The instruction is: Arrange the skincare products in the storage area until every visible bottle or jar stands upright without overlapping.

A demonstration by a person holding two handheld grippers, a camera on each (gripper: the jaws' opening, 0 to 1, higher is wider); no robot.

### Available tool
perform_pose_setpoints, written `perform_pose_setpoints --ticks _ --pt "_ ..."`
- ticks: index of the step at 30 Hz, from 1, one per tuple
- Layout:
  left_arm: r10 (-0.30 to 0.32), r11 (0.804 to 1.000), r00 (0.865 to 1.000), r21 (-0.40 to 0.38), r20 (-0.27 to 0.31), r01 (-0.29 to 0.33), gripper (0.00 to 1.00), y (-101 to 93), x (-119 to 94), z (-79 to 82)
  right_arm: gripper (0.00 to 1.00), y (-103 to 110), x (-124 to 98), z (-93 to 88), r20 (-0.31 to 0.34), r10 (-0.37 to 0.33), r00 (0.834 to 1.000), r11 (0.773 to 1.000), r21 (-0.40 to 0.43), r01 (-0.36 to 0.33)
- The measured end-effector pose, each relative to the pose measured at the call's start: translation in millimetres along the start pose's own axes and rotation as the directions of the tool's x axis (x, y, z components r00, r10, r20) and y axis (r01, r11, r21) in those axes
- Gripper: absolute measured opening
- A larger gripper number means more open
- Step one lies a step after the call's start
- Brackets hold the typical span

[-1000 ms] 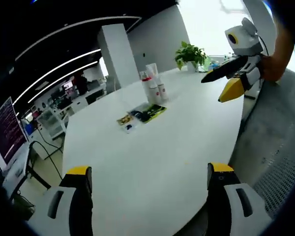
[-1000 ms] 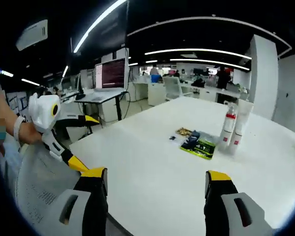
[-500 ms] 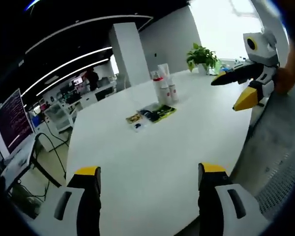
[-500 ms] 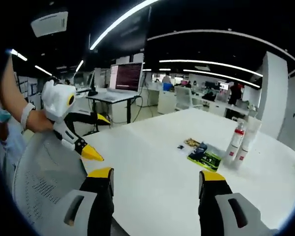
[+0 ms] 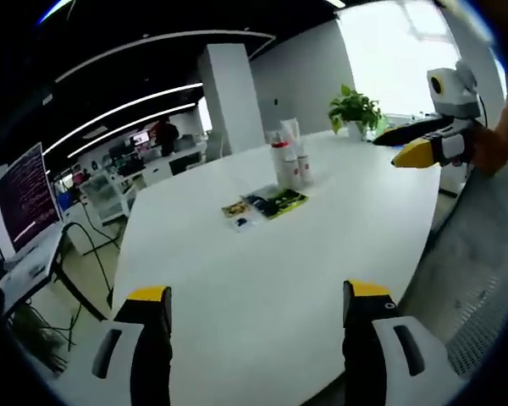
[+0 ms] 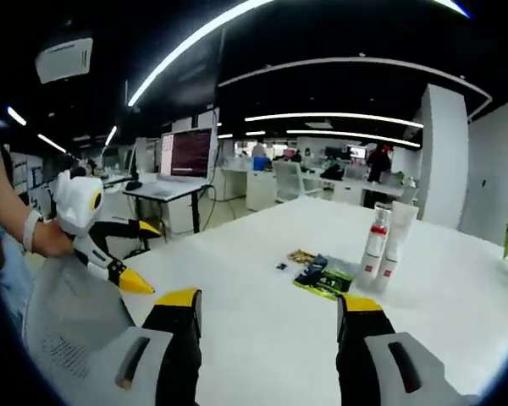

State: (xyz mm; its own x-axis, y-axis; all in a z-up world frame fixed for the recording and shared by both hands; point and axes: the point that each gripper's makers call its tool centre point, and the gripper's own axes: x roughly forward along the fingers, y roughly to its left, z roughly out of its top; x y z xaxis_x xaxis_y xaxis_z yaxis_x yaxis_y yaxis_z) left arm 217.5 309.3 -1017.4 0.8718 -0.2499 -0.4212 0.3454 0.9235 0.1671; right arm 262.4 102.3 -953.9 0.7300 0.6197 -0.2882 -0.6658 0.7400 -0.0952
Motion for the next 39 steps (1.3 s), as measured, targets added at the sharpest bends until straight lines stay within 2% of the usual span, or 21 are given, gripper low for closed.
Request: perform_pose_setpoints --ticks 1,2,3,5,6,7,8,9,11,13,15,17,19,24,33,36,39 --pt "-0.003 1.000 1.000 0.001 -0.004 0.003 0.79 -1.2 0 -0.3 0.74 -3 -2 -7.7 -0.054 -0.017 0.998 1.000 0.000 0.017" --pt "-0.011 1.000 1.000 0.007 -0.007 0.011 0.79 -2.9 1 -0.8 0.78 -3 -3 -11.1 -0.070 -0.011 0.997 1.000 -0.022 0.010" --pt "-0.012 1.000 1.000 0.007 -0.008 0.012 0.78 -3.2 1 -1.1 0.77 -2 -3 -11.5 -0.055 -0.006 0.998 0.999 -0.036 0.004" --pt "-0.015 1.000 1.000 0.004 -0.011 0.015 0.77 -3.3 1 -1.9 0.70 1 -7 -24.4 -0.077 -0.001 0.997 0.998 -0.065 -0.004" --pt "-0.022 1.000 1.000 -0.011 -0.018 0.022 0.77 -4.8 2 -3.1 0.68 4 -8 -40.8 -0.094 0.002 0.996 0.998 -0.069 -0.009" --pt "-0.020 1.000 1.000 -0.020 -0.017 0.019 0.76 -5.4 2 -3.0 0.69 5 -6 -53.9 -0.187 0.004 0.982 0.994 -0.105 -0.024" --pt "-0.026 0.999 0.999 -0.020 -0.025 0.026 0.76 -8.0 3 -3.3 0.69 3 -1 -51.8 -0.194 -0.003 0.981 0.990 -0.139 -0.025" --pt "-0.033 0.999 0.999 0.000 -0.024 0.033 0.75 -9.4 3 -3.2 0.68 4 2 -37.4 -0.118 -0.004 0.993 0.990 -0.137 -0.012" --pt "-0.027 1.000 0.999 -0.016 -0.021 0.027 0.75 -7.1 3 -3.1 0.66 9 0 -41.2 -0.140 0.021 0.990 0.993 -0.113 -0.037" --pt "-0.021 1.000 1.000 -0.022 -0.018 0.021 0.74 -4.5 2 -3.1 0.68 10 1 -47.3 -0.172 0.014 0.985 0.990 -0.136 -0.038" --pt "-0.020 1.000 1.000 -0.022 -0.021 0.019 0.73 -3.3 2 -4.3 0.68 18 3 -39.6 -0.147 0.042 0.988 0.992 -0.111 -0.059" --pt "-0.015 0.999 0.999 -0.029 -0.030 0.014 0.73 -1.2 1 -6.5 0.68 25 4 -40.4 -0.149 0.067 0.987 0.987 -0.132 -0.087" --pt "-0.011 1.000 1.000 -0.027 -0.023 0.010 0.72 -0.7 0 -5.4 0.68 29 4 -50.7 -0.188 0.086 0.978 0.978 -0.172 -0.119" --pt "-0.006 1.000 0.999 -0.031 -0.040 0.004 0.70 1.0 1 -8.5 0.69 22 6 -47.7 -0.172 0.086 0.981 0.991 -0.083 -0.102" --pt "-0.014 1.000 0.998 -0.021 -0.067 0.013 0.67 0.6 1 -14.6 0.68 33 5 -49.8 -0.182 0.130 0.975 0.986 -0.085 -0.147" --pt "-0.012 1.000 0.997 -0.020 -0.080 0.010 0.67 0.6 1 -16.7 0.69 29 6 -51.4 -0.184 0.131 0.974 0.987 -0.072 -0.146" --pt "-0.009 1.000 0.997 -0.013 -0.082 0.008 0.64 0.9 1 -16.9 0.71 20 5 -50.9 -0.174 0.092 0.981 0.993 -0.061 -0.104"
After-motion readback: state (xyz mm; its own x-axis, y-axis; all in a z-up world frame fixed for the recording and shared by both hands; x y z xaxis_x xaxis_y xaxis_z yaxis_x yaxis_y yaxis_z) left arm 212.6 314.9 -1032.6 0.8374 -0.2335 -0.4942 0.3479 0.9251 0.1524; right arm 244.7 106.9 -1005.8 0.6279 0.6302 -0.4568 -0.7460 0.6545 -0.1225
